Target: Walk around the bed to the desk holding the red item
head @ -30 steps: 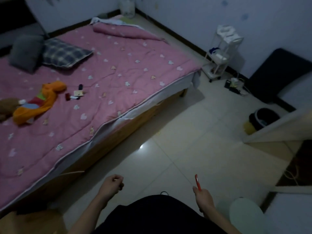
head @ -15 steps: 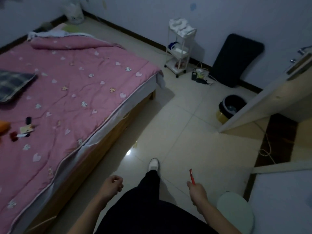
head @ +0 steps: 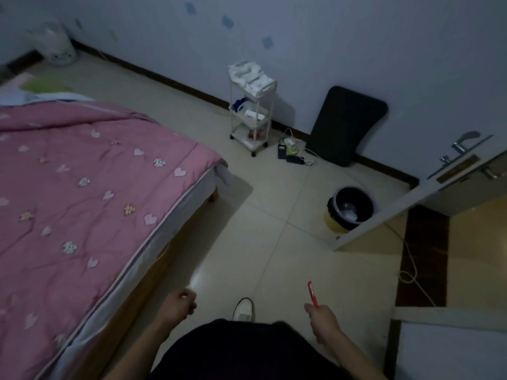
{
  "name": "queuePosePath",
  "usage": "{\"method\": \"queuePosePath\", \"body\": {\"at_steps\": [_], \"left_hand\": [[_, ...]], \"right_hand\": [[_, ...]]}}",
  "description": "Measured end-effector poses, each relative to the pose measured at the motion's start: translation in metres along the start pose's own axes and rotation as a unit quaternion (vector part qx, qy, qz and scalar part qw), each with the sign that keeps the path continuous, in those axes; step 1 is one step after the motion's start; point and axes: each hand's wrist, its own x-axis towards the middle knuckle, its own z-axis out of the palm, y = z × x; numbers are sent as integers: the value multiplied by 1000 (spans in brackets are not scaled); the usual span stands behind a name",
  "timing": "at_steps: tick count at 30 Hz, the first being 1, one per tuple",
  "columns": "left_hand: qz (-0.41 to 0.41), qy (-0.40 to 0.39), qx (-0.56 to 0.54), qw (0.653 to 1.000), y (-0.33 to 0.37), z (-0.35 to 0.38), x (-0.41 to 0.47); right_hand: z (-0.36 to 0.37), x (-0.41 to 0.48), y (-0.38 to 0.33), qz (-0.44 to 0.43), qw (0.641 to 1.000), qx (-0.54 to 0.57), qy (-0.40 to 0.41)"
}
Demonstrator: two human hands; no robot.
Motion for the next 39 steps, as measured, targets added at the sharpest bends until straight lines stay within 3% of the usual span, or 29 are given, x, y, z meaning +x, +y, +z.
{"method": "queuePosePath", "body": {"at_steps": [8, 14, 21, 32, 39], "left_hand": [[21, -27, 5, 999, 145, 31, 76], [13, 8, -36, 999, 225, 50, 130], [-15, 56, -67, 996, 302, 54, 174], [-93, 115, -169, 974, 360, 30, 244], [-132, 151, -202, 959, 408, -11, 311]], "right_hand": [[-61, 56, -54, 17, 998, -67, -3], [-117, 136, -121, 8, 996, -88, -13], [-186, 218, -276, -89, 959, -264, -55], [-164, 292, -516, -139, 972, -159, -103], [-137, 340, -645, -157, 965, -176, -117]]}}
